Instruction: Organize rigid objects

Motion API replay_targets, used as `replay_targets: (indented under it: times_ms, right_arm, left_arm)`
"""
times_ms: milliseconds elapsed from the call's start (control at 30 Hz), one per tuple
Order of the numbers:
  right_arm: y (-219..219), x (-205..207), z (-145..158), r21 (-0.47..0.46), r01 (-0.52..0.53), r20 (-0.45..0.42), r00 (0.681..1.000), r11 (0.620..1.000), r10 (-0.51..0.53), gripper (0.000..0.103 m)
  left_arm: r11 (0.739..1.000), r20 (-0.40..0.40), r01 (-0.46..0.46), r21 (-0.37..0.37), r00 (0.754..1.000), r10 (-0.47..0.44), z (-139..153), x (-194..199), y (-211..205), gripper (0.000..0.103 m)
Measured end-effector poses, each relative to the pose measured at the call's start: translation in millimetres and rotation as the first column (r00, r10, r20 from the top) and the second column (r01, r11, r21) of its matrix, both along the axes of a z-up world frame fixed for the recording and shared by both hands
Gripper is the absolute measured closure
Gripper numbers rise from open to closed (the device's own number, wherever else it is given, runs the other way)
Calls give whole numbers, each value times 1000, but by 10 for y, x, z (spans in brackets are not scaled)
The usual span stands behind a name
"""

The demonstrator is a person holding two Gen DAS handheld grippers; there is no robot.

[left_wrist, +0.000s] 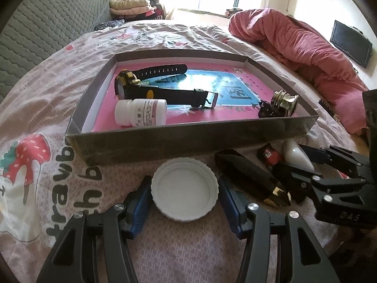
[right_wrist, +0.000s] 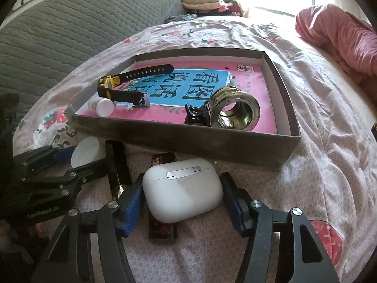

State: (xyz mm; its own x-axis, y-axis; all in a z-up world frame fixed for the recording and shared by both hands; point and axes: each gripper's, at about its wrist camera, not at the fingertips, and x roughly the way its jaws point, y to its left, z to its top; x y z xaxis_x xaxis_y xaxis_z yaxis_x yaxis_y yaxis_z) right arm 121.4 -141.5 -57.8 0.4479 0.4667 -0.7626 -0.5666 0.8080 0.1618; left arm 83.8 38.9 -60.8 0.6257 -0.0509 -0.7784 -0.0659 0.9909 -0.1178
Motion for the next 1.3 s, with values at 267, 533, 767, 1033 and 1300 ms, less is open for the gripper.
replay_targets:
  times_ms: [267,533,767,1033,1300]
  right_arm:
    - [-78,0,35,43,9,-14,1000,999,-8,40]
    - [-63,-33,65,43,-10,-4,1000,999,10,40]
    - [-80,-52,107,59,-18,9,1000,998,18,40]
    - [-97,-96,226,105,-36,35,999,994,32,40]
    - [-55,-121,375,154,-43,71,997,987,32,40]
  left_arm:
    - [1000,13,-2,-28,1000,2,44,-9,58,52]
    - [999,40,2,-50,999,0,137,-41,87,52]
    - [999,82,21,-35,996,-19,248,-86,32,52]
    - [999,120,21,-24,993,-19,348,-127,24,52]
    - [1000,150,9,-22,989,-6,438,-154,44,52]
